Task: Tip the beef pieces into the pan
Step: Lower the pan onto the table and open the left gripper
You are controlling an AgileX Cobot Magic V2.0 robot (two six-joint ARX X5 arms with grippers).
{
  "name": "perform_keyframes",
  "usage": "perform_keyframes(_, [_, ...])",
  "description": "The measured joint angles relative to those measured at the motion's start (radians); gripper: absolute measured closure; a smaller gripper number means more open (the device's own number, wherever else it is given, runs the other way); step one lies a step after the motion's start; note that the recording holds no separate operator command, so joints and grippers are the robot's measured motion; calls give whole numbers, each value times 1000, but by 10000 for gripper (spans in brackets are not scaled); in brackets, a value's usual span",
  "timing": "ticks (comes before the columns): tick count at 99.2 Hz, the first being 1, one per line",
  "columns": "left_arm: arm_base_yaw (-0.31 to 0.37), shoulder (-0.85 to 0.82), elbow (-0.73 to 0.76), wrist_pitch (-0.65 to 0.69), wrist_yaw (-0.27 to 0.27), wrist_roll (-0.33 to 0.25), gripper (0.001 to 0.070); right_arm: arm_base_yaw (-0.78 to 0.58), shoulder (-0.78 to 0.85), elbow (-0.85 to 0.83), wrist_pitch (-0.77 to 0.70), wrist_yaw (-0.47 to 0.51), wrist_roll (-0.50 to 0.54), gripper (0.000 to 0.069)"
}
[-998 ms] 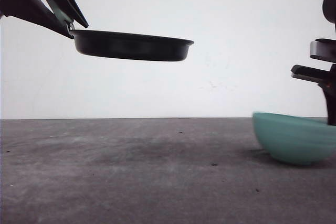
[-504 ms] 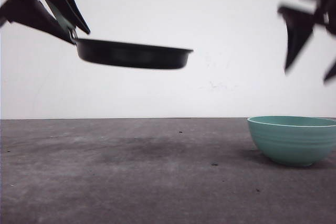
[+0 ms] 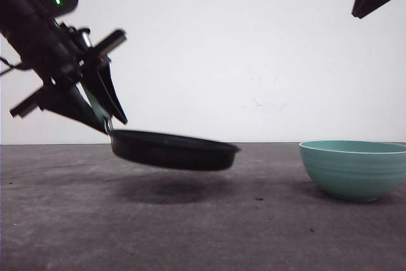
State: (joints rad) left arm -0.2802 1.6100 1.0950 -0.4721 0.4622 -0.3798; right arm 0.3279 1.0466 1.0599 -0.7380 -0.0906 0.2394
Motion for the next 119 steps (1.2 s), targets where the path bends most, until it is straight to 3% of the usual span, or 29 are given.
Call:
perform_keyframes(14, [-2, 47, 0, 10, 2, -1, 587, 40, 0, -1, -20, 66, -9, 676])
perform_keyframes(58, [-3, 74, 0, 102, 5, -2, 588, 52, 0, -1, 5, 68, -24, 676])
perform_keyframes(96, [-3, 123, 0, 100, 4, -3, 588, 73, 0, -1, -5, 68, -24, 676])
perform_keyframes(113, [-4, 124, 6, 72, -29, -5, 583, 96, 0, -1, -8, 68, -23, 676])
perform_keyframes(119, [-5, 124, 9, 60, -38, -6, 539, 105, 0, -1, -9, 68, -23, 676])
